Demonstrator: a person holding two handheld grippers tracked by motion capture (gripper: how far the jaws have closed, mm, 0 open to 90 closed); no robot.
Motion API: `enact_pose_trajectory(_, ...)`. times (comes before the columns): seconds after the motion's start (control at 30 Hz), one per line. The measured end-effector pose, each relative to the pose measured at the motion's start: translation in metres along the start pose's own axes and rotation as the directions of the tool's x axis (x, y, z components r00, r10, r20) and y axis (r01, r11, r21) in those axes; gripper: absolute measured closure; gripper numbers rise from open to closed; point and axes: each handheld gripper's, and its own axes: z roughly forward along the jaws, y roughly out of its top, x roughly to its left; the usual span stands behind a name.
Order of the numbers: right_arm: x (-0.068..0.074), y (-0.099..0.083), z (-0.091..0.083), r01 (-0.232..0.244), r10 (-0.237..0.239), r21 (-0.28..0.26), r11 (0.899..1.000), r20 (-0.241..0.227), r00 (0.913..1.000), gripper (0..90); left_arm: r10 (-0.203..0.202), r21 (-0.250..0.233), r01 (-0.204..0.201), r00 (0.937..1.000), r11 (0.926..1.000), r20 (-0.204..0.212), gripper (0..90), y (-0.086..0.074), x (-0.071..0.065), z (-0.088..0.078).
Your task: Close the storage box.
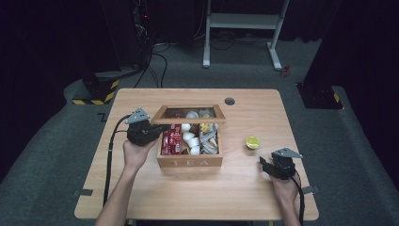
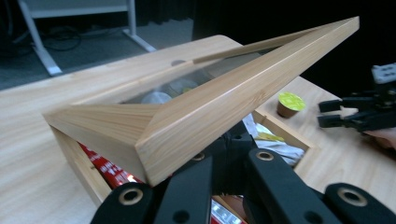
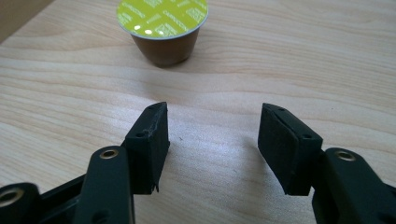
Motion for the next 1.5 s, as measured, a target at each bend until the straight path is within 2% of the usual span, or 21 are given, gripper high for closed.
enact_pose_trajectory(0.07, 0.000, 0.002, 0.003, 0.000, 0.000, 0.028, 1.000, -0.002, 1.0000, 39.9, 0.003, 0.009, -0.003, 1.0000, 1.0000, 0.000, 90.0, -0.003, -0.001, 0.000)
enact_pose_trajectory(0.7, 0.001, 0.002, 0.004, -0.015, 0.014, 0.034, 0.999, 0.012, 0.9998, 34.5, 0.000, 0.022, 0.000, 1.0000, 0.9998, -0.003, 90.0, -0.013, -0.005, -0.001)
enact_pose_trajectory(1.1, 0.001, 0.002, 0.004, -0.013, 0.013, 0.034, 0.999, 0.011, 0.9999, 34.1, -0.012, 0.029, 0.012, 0.9999, 0.9995, 0.006, 90.0, -0.023, -0.007, 0.001)
enact_pose_trajectory(1.5, 0.001, 0.002, 0.004, -0.012, 0.012, 0.034, 0.999, 0.010, 0.9999, 33.7, -0.003, 0.040, 0.003, 0.9999, 0.9992, 0.010, 90.0, -0.032, -0.008, 0.002)
